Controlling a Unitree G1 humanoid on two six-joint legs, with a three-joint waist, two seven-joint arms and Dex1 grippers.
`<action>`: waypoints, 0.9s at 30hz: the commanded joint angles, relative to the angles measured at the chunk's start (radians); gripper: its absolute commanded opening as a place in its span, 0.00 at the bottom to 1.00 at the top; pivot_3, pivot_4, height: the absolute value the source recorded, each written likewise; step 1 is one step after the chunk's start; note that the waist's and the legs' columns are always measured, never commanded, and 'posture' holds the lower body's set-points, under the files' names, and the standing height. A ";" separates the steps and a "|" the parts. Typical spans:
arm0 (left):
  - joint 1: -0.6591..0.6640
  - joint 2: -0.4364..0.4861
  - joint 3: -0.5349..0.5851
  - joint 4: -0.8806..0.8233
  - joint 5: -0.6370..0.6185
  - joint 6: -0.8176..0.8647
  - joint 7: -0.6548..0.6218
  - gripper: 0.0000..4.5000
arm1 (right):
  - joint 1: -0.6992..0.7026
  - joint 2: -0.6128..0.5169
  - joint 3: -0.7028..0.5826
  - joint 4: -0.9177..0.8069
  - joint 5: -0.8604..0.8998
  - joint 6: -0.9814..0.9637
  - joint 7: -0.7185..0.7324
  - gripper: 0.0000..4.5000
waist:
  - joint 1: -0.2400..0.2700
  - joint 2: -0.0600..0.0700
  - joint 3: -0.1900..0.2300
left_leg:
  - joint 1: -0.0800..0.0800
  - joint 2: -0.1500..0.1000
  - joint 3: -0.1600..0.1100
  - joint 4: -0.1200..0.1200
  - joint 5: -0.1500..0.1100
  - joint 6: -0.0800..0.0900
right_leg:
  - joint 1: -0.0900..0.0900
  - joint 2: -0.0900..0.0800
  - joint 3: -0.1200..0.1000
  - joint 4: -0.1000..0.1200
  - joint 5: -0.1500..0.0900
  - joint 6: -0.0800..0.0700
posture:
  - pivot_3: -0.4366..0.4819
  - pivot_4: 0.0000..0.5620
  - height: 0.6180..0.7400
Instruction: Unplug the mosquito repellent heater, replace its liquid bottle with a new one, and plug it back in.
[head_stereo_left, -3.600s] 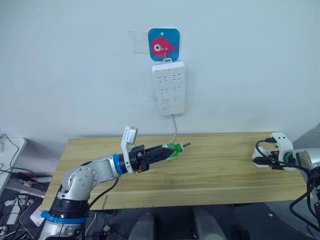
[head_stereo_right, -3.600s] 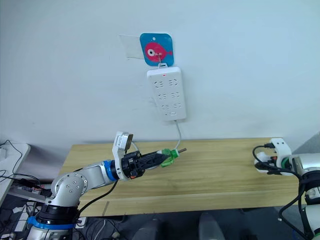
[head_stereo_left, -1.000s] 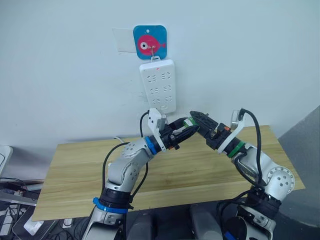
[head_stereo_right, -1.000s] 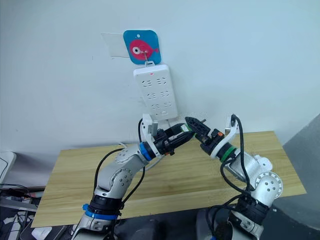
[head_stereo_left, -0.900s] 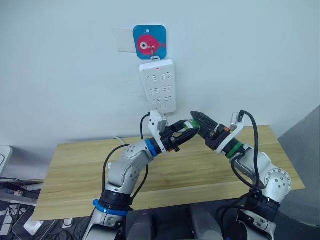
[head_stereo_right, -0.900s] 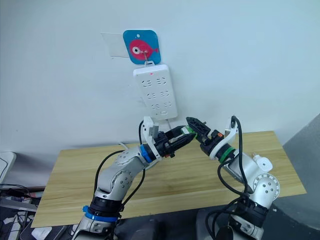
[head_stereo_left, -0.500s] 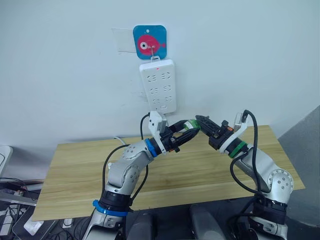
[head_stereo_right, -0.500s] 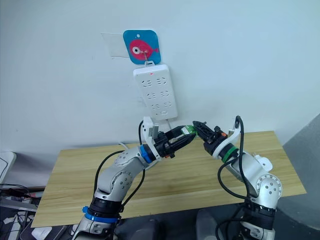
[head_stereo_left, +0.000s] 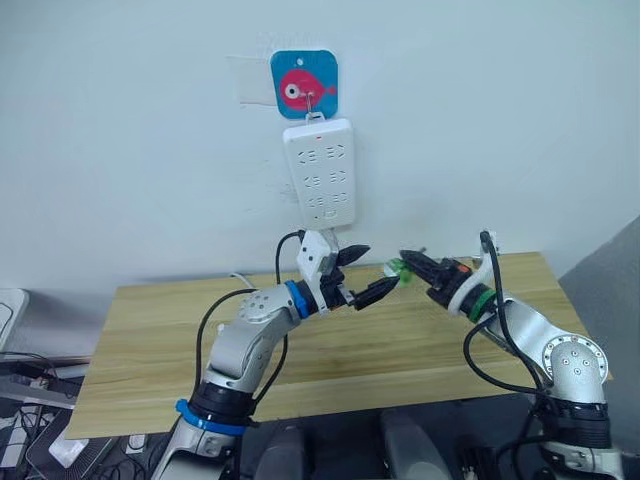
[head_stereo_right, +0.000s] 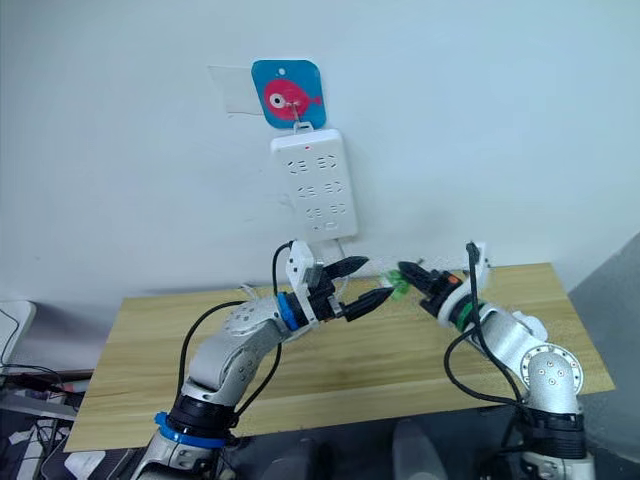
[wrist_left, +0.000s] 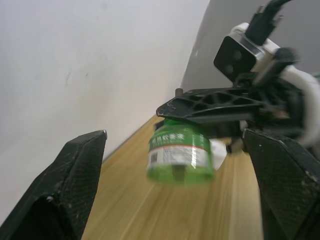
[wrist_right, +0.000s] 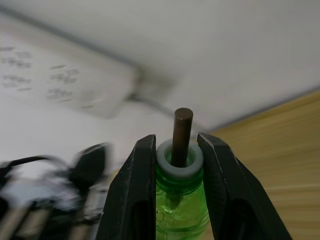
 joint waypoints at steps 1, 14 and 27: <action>0.012 0.042 -0.066 -0.041 0.048 -0.036 -0.061 1.00 | 0.030 -0.094 0.158 0.042 -0.435 -0.260 0.175 0.19 | 0.003 0.000 0.000 | 0.000 0.000 0.000 0.000 0.000 0.000 | 0.000 0.000 0.000 0.000 0.000 0.000 | 0.34 0.29 1.00; -0.022 0.103 -0.125 0.003 0.106 -0.063 -0.163 1.00 | -0.109 0.039 0.250 0.797 -1.116 -1.091 0.200 0.19 | -0.002 0.000 0.000 | 0.002 0.000 0.002 0.000 0.000 0.000 | 0.000 0.000 0.003 0.001 0.000 0.000 | 0.33 0.27 1.00; -0.027 0.097 -0.116 -0.013 0.109 -0.051 -0.175 1.00 | -0.191 0.109 0.187 1.119 -1.153 -1.309 0.317 0.48 | -0.010 0.000 0.000 | 0.009 0.000 0.002 0.000 0.000 0.000 | 0.007 -0.001 0.003 0.001 0.000 -0.001 | 0.35 0.26 1.00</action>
